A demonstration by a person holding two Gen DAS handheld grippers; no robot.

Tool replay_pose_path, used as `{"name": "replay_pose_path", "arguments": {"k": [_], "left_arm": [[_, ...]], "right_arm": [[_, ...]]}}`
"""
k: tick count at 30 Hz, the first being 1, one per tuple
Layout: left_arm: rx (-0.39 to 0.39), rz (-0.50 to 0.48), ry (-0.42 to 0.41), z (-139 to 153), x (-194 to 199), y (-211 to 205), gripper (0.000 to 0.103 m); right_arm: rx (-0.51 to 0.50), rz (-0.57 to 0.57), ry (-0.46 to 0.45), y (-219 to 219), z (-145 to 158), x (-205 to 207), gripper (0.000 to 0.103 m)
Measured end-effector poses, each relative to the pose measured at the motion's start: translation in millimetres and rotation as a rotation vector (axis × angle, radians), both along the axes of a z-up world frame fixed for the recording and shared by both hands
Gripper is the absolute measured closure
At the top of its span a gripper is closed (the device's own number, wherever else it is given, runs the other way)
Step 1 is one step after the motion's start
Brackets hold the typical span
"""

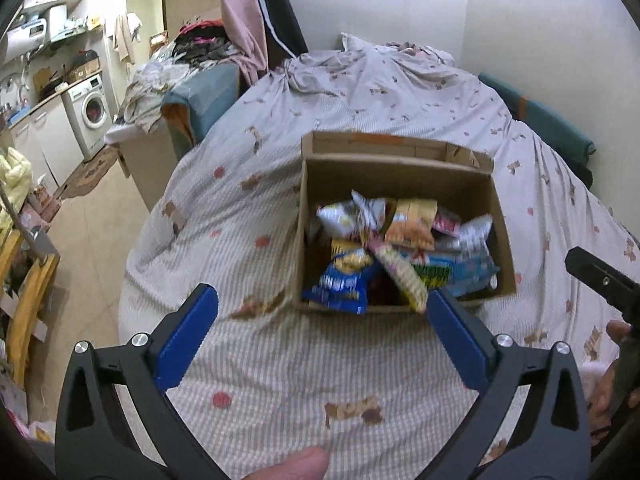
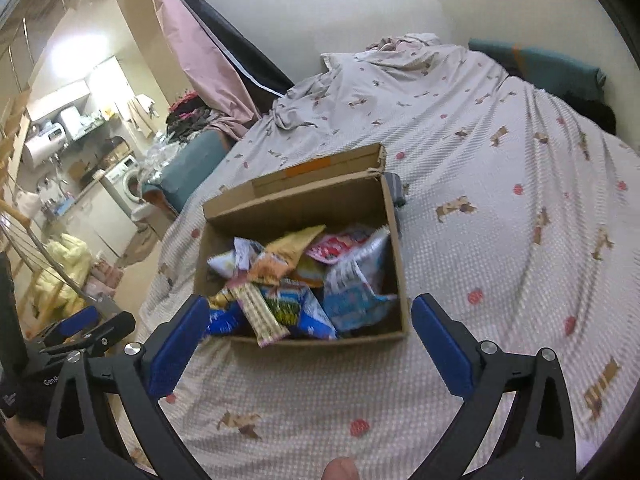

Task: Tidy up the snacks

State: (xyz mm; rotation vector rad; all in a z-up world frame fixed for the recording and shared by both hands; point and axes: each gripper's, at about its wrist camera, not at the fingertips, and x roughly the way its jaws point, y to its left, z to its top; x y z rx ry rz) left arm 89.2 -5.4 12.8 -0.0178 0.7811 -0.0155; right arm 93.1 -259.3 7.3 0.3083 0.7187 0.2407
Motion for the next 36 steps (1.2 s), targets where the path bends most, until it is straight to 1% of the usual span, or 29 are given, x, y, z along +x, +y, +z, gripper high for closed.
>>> {"name": "replay_pose_path", "arguments": {"k": [3, 6, 8, 12, 16, 21, 26, 36], "left_arm": [[-0.017, -0.003, 0.002, -3.9, -11.9, 1.2, 0.0], [-0.004, 0.004, -0.022, -5.3, -21.1, 2.6, 0.0], [0.004, 0.008, -0.035, -5.3, -23.9, 4.2, 0.0], [0.005, 0.007, -0.052, -5.0, -23.6, 3.4, 0.0], [-0.007, 0.003, -0.024, -11.1, -20.8, 2.3, 0.0], [-0.001, 0.029, -0.004, -15.0, -18.2, 6.6, 0.0], [-0.02, 0.044, 0.004, -15.5, -17.5, 11.6, 0.0], [-0.021, 0.036, 0.007, -16.3, -17.9, 11.3, 0.0]], "right_arm": [[-0.056, -0.007, -0.007, 8.4, -1.9, -14.6, 0.0], [-0.141, -0.027, -0.037, 17.4, -3.3, -26.6, 0.0], [-0.18, -0.039, -0.043, 22.1, -5.6, -30.9, 0.0], [-0.203, -0.031, -0.019, 28.9, -14.7, -26.3, 0.0], [-0.235, -0.028, 0.001, 37.1, -24.9, -19.9, 0.0], [-0.265, -0.018, -0.01, 45.3, -28.5, -18.6, 0.0], [-0.273, -0.014, -0.006, 47.8, -30.3, -16.8, 0.0], [-0.271, -0.024, -0.001, 46.1, -32.0, -15.1, 0.0]]}}
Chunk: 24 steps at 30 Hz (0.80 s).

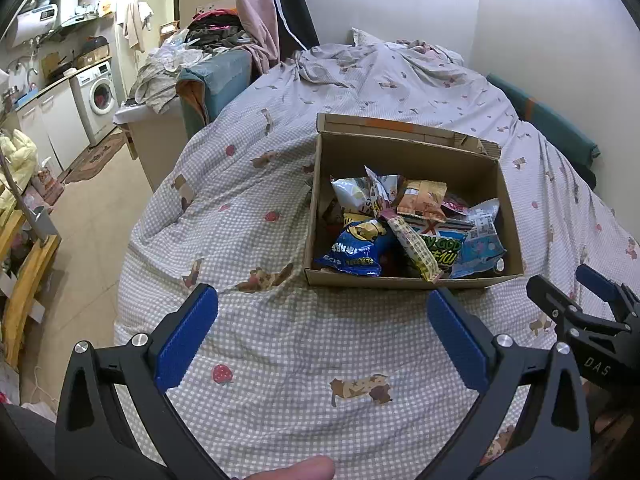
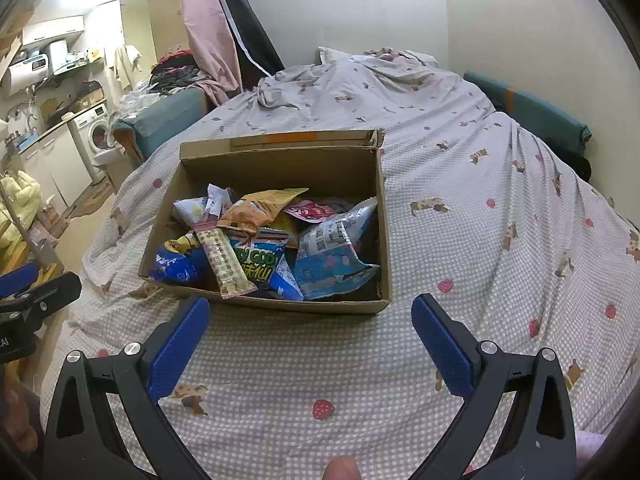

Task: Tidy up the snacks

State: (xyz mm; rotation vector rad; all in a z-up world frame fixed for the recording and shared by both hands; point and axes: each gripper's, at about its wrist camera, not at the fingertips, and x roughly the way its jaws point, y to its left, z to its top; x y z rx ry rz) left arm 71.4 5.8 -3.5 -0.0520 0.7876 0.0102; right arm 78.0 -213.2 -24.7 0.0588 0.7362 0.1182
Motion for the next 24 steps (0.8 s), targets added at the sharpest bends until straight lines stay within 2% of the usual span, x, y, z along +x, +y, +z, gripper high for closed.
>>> {"name": "replay_pose_path", "arguments": {"k": [24], "left_arm": [[-0.004, 0.008, 0.011, -4.4, -0.3, -2.4, 0.0]], "right_arm": [[0.003, -0.004, -0.005, -1.3, -0.3, 0.3, 0.0]]}}
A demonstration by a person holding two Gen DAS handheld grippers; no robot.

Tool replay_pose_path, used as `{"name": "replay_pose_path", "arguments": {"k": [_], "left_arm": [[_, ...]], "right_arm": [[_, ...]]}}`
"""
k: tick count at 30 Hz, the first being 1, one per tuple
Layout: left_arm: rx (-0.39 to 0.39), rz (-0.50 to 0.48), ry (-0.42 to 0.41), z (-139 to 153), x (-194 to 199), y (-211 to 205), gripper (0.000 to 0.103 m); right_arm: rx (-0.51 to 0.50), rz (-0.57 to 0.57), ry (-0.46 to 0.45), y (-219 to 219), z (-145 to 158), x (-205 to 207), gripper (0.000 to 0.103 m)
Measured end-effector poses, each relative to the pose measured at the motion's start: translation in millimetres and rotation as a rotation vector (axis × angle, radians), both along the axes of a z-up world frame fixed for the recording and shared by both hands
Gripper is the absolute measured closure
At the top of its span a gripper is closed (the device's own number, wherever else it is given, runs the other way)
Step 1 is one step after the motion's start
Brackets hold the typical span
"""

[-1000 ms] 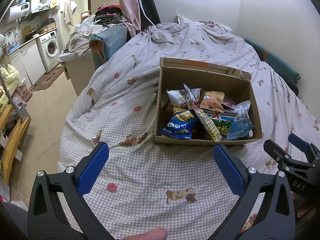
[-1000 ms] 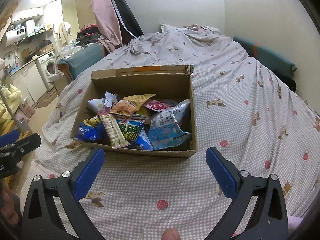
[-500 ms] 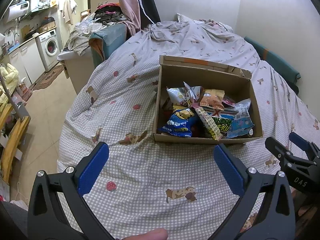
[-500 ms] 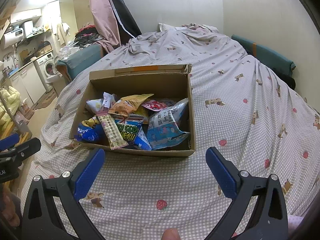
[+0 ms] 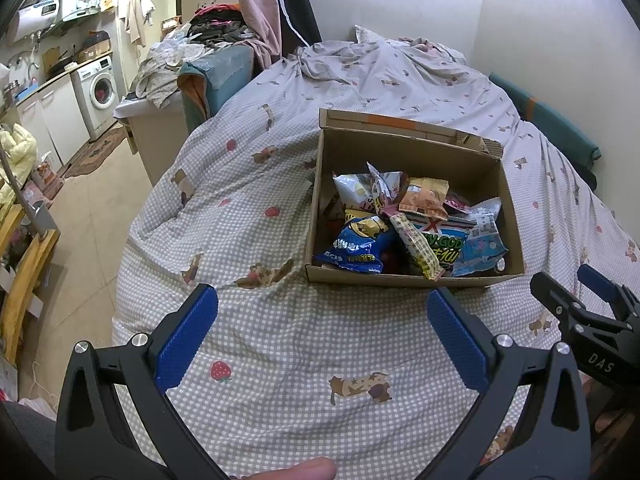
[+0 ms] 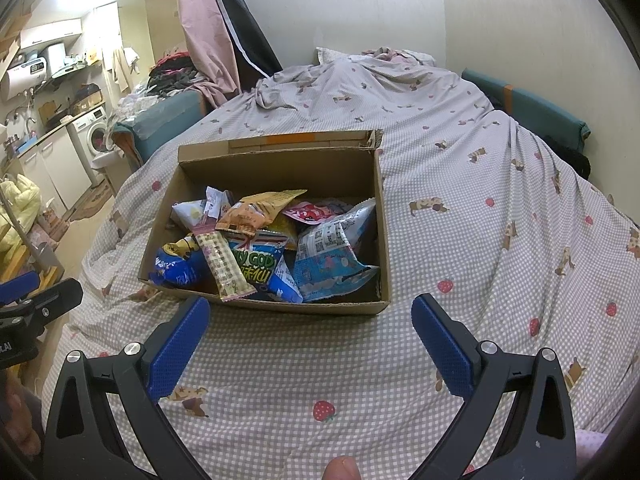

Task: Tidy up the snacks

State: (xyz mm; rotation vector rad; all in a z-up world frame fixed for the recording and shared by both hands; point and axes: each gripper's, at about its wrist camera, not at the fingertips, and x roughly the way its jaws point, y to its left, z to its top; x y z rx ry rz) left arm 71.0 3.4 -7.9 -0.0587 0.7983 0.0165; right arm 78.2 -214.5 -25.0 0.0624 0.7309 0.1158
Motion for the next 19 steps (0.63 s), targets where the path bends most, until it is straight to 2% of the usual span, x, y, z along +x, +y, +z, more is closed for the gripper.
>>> {"name": "replay_pose_path", "arguments": {"k": [19], "left_arm": [[-0.005, 0.006, 0.007, -1.3, -0.6, 3.2, 0.0]], "right_arm": [[-0.007, 0.0, -0.01, 2.4, 1.2, -2.9, 0.0]]}}
